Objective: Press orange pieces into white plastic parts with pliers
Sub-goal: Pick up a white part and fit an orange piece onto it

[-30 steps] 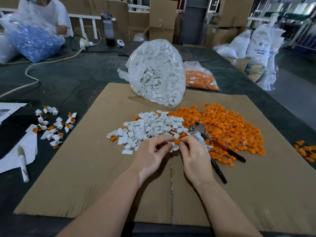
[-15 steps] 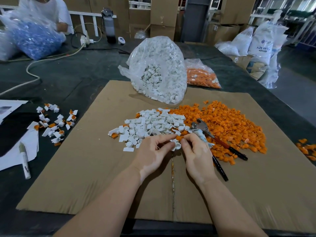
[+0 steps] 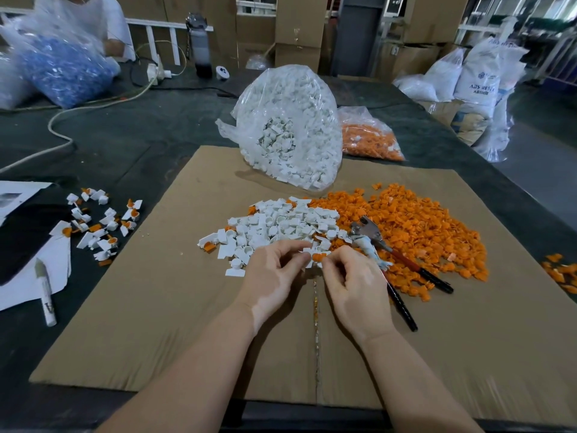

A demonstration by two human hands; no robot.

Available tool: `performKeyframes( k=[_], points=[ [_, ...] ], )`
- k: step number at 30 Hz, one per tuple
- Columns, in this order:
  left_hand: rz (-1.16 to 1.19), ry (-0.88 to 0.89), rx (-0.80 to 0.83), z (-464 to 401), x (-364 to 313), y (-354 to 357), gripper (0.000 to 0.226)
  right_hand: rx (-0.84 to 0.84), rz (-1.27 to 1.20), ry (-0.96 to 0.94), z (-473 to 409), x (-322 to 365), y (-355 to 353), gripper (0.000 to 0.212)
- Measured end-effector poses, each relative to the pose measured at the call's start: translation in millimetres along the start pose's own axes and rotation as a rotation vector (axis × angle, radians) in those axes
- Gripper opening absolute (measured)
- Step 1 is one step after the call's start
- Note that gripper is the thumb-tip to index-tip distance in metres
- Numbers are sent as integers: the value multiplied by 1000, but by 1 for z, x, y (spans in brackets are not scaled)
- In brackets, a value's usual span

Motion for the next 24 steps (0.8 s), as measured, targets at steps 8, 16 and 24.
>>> performKeyframes(
  k=[8, 16, 24],
  points=[
    [-79, -13, 40, 0, 1, 1, 11, -91, 192, -206, 2, 2, 3, 24],
    [-113, 1, 50, -1, 3, 0, 12, -78, 153, -221, 2, 1, 4, 20],
    [-150, 9, 34, -4, 8, 0, 11, -46, 110, -210, 2, 2, 4, 13]
  ],
)
Point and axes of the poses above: each hand's wrist, its own z-axis away from the middle knuckle, its own y-axis out of the palm, x = y × z, the point moved 1 cm from there along -z, towards the middle knuckle, and after that the axes turned 9 degrees about z, right-handed, at the moved point
